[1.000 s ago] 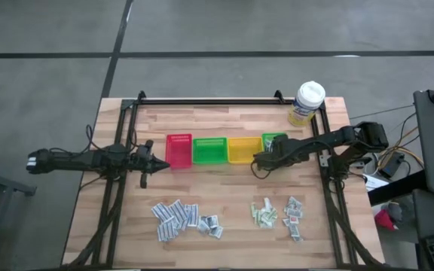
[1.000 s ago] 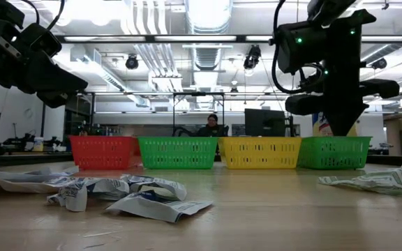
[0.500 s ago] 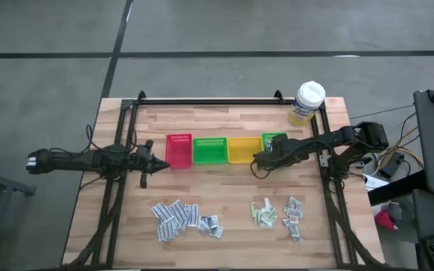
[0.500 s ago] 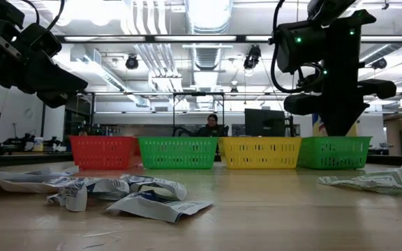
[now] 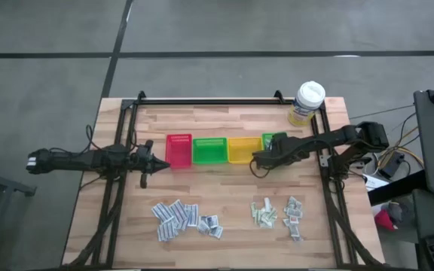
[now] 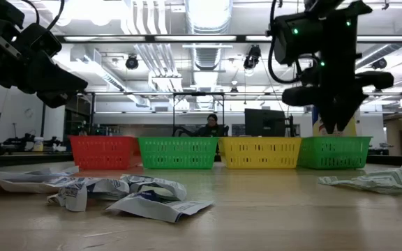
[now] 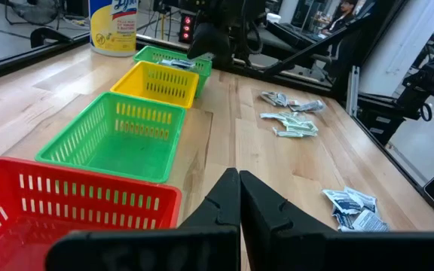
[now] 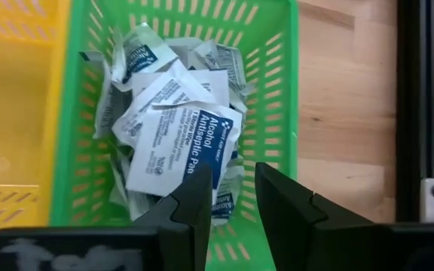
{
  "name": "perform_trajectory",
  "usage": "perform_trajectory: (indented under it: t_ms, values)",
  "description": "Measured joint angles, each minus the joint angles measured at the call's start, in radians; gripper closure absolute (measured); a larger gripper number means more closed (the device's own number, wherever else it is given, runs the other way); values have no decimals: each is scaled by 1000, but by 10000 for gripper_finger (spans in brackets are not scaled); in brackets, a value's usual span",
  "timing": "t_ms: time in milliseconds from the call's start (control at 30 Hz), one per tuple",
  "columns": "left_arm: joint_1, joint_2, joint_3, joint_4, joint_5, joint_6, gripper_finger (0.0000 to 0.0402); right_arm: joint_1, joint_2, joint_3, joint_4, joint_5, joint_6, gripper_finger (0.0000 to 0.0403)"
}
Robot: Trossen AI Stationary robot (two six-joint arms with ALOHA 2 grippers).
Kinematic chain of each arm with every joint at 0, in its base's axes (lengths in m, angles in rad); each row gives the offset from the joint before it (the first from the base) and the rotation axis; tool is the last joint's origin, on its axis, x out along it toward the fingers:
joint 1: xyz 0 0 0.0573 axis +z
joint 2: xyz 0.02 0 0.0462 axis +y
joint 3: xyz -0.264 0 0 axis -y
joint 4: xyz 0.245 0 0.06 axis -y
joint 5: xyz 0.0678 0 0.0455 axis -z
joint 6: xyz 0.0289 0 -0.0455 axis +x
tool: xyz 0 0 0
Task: Pick & Place First Aid Supplies
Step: Put the blue alcohol pad into the right green bin
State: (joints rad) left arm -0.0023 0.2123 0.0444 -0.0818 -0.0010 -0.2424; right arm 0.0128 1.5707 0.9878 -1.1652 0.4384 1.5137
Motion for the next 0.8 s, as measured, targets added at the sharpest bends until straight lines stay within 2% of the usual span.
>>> perform_trajectory:
  t_ms: [167, 333, 500, 700, 800]
  values:
    - [0, 0, 0, 0, 0, 0, 401, 3, 0, 83, -57, -32, -43, 322]
    - [0, 0, 0, 0, 0, 7, 401, 20, 1, 164, -12, -51, -145, 334]
    - [0, 0, 0, 0, 0, 8, 401, 84, 2, 207, 169, -58, -298, 341]
    - [0, 0, 0, 0, 0, 8, 401, 183, 2, 208, 490, -58, -527, 344]
    - [0, 0, 0, 0, 0, 8, 401, 231, 2, 200, 628, -95, -653, 342]
